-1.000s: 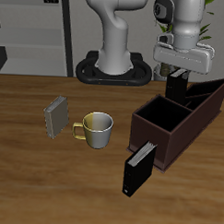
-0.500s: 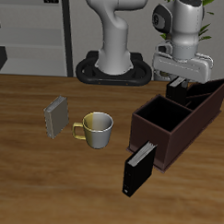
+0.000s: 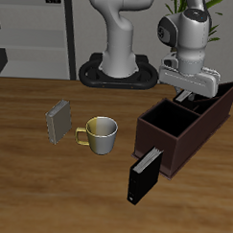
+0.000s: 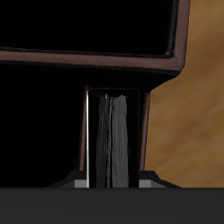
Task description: Place the right black book into the left desk caddy's front compartment
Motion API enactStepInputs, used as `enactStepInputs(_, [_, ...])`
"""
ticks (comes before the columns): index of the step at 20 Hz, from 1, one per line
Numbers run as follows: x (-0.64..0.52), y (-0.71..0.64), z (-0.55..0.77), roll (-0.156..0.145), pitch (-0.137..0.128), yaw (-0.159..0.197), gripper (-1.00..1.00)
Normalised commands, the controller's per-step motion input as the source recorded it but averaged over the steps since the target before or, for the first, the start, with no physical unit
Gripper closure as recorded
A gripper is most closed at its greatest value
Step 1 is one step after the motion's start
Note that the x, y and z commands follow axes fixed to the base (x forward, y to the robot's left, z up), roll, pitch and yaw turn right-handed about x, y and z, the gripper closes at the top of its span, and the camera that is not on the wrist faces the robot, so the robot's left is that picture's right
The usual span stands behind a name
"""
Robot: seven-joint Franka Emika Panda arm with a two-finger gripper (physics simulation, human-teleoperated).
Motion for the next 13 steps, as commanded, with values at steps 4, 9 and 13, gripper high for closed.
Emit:
enactStepInputs(4, [0.09,0.00,-0.26,-0.002,0.051,0.002,1.00])
enactStepInputs(9, [0.09,-0.02,-0.21,-0.013,0.064,-0.004,1.00])
enactStepInputs(13, [0.03,-0.09,-0.04,-0.007,0.032,-0.009,-1.00])
